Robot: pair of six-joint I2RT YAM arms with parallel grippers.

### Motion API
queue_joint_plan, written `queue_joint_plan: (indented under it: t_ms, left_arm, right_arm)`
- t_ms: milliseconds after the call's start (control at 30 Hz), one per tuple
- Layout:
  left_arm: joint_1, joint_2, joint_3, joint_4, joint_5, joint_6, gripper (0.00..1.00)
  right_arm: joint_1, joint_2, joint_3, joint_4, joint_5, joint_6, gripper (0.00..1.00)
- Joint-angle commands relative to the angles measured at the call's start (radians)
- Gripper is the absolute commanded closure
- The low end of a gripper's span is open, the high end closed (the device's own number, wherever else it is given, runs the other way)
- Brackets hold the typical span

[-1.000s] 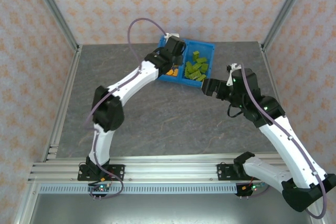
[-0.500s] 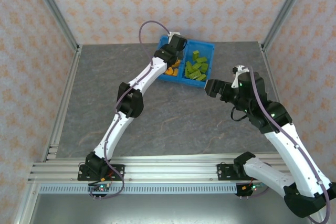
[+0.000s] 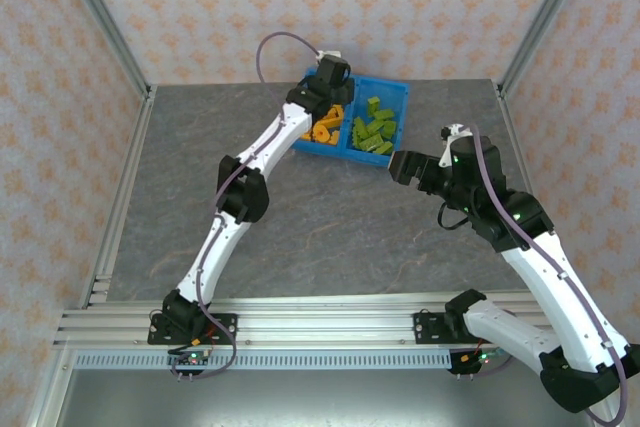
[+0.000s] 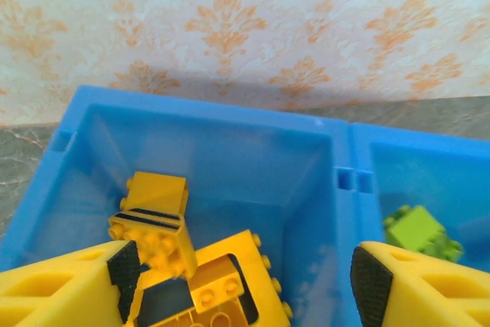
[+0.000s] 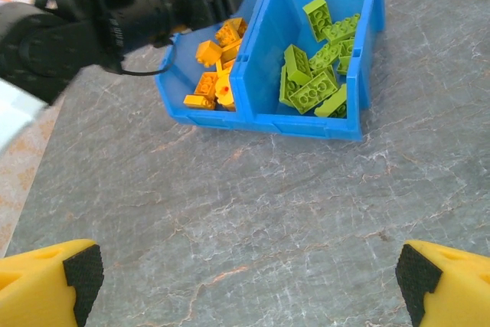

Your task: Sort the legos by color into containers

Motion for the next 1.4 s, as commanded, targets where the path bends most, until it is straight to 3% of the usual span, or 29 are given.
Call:
queue_joint_plan:
  t_ms: [0,133,333,633,833,1033,1167,1200,1267,1300,1333,1367]
  left_arm:
    - [0.002,-0.316,-0.154,0.027,0.137,-0.015,0.22]
    - [-0.002,-0.656,-0.606,0.199,0.228,0.020,0.15]
    - [-0.016,-1.112,-1.157,0.295,0.159,0.104,0.04]
    - [-0.017,-1.663,-1.786,0.346,-0.090,0.119,0.00]
    - [-0.016,-1.917,-2.136,0.531,-0.346,0.183,0.00]
    - [-0.013,-1.973,-2.296,0.620,-0.420,0.230,0.00]
    - [-0.010,-1.897,-2.301,0.638,-0.485,0.264,0.00]
    - [-0.008,-1.876,-2.296,0.642,-0.503,0.267,0.00]
    - [0.006,-1.832,-2.312,0.705,-0.510,0.294,0.00]
    - [0.011,-1.808,-2.320,0.738,-0.509,0.304,0.00]
    - [0.025,-1.771,-2.330,0.784,-0.498,0.313,0.00]
    - [0.042,-1.739,-2.337,0.817,-0.478,0.317,0.00]
  right_arm:
    - [-0.003,-0.002,-0.039,0.005,0.074,0.020,0.01]
    - [-0.003,-0.011,-0.115,0.064,0.204,0.032,0.01]
    - [-0.003,-0.039,-0.276,0.288,0.387,-0.039,0.01]
    - [-0.015,0.103,-0.496,0.746,0.746,-0.336,0.01]
    - [-0.178,0.359,-0.521,0.898,0.755,-0.343,0.01]
    - [-0.296,0.604,-0.587,1.249,0.617,-0.384,0.01]
    - [-0.339,0.641,-0.637,1.390,0.581,-0.371,0.01]
    - [-0.353,0.607,-0.652,1.360,0.516,-0.357,0.01]
    - [-0.409,0.606,-0.767,1.517,0.348,-0.353,0.01]
    - [-0.420,0.659,-0.816,1.726,0.357,-0.356,0.01]
    - [-0.421,0.651,-0.799,1.697,0.357,-0.352,0.01]
    - [-0.423,0.609,-0.745,1.497,0.329,-0.342,0.01]
